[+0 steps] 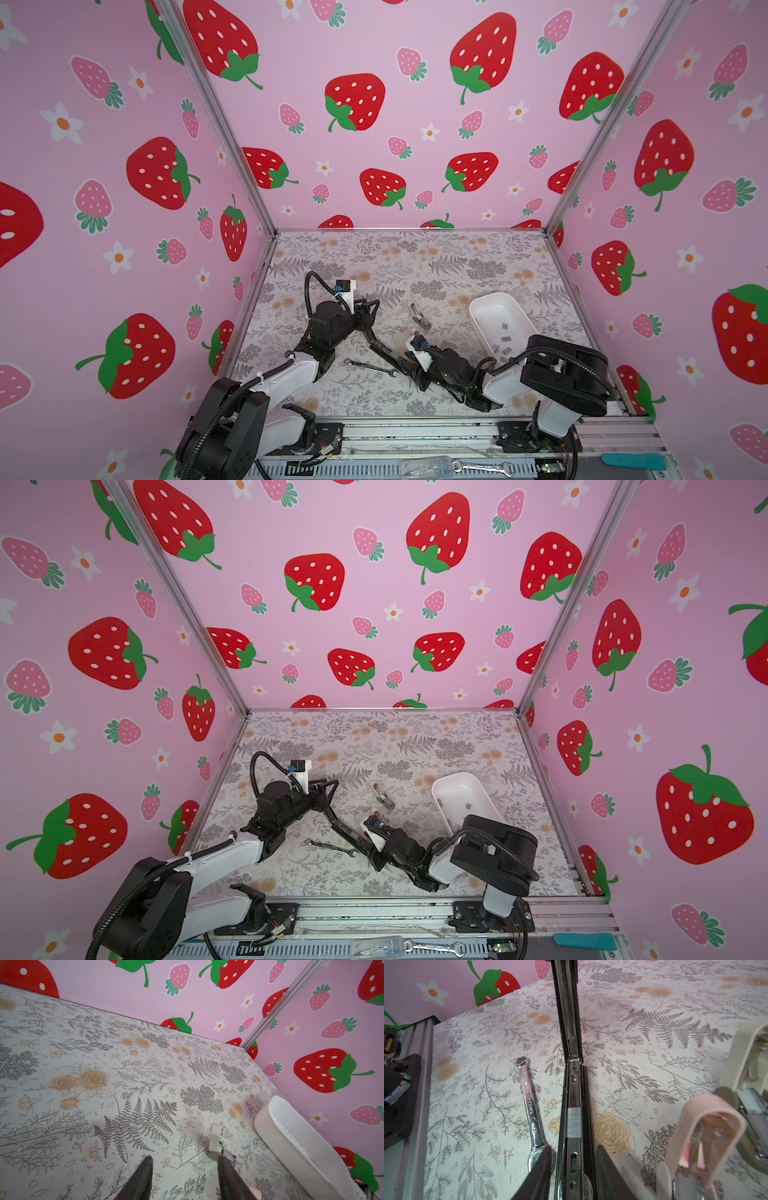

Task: Load the staples into the stapler

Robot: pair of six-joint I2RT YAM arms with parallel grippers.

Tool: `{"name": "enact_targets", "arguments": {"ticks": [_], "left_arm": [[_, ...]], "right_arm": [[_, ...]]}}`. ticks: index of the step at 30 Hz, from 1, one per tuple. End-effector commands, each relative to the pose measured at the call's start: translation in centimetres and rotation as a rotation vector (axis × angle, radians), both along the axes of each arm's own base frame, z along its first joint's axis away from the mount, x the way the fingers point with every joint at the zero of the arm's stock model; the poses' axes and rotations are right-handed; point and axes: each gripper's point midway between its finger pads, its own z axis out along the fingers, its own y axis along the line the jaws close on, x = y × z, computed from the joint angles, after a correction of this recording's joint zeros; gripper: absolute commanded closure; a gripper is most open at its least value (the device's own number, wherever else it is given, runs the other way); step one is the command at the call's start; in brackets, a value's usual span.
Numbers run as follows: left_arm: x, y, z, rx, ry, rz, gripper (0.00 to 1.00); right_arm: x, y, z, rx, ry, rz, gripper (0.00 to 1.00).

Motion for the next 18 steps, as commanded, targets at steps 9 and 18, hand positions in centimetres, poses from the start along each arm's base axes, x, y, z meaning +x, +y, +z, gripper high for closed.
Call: {"name": "enact_targets", "arguments": {"ticks": [9, 18], "left_arm": [[-0.4, -0.1, 0.8, 0.007, -0.039, -0.003, 0.47], [-0.6, -0.1, 1.0, 0.008, -0.047, -0.006, 0.47]], "right_arm": [[0.0, -0.4, -1.0, -0.017, 0.010, -0.022, 0.62], [-0.1, -0.8, -1.4, -0.019, 0.018, -0.025, 0.62]]}}
